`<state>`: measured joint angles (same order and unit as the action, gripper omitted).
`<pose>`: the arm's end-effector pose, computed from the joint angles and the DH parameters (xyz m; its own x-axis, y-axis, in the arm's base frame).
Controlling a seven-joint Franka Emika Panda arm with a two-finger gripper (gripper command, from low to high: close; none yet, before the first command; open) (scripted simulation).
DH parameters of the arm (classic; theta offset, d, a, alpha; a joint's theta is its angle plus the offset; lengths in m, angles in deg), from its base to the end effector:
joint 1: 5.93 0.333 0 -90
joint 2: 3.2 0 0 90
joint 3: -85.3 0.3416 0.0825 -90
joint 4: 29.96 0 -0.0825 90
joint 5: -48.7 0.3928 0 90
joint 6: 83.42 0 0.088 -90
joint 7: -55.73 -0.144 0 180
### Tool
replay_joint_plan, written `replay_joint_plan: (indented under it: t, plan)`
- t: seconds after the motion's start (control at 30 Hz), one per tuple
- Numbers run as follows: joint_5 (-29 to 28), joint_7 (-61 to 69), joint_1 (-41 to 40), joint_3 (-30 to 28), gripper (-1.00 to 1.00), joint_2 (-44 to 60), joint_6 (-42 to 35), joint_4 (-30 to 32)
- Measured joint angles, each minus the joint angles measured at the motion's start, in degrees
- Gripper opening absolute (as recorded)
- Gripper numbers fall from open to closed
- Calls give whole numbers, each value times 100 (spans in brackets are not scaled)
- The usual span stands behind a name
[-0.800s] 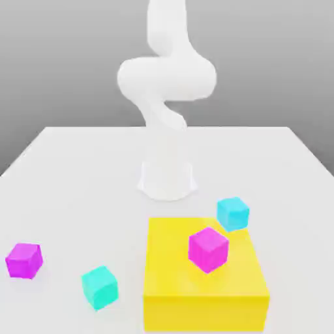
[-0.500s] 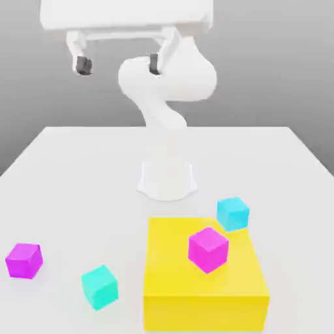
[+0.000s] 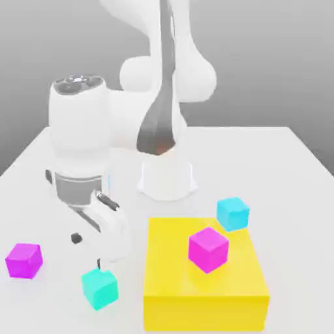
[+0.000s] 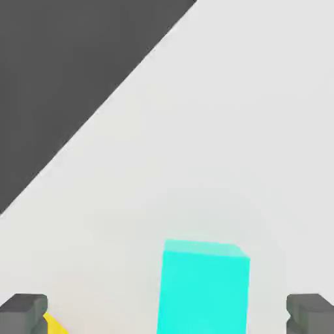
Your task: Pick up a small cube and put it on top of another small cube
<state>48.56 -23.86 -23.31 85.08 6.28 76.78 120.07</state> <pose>0.4214 -0.1337 0.1743 -0.1228 -0.9924 0.0036 -0.9924 0.1228 -0.0116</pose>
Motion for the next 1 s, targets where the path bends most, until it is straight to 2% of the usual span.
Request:
replay_joint_plan:
  t: [0.13,0.17,0.43,0.63,1.0]
  plan:
    - [51,-12,-17,11,0,830,655,-113]
    - [49,-14,-16,9,-100,1018,806,-146]
    - [39,-26,-28,19,-100,921,734,-128]
    - [-18,104,69,133,-100,-248,-261,46]
    - [370,2101,1706,959,-100,-2357,-2374,33]
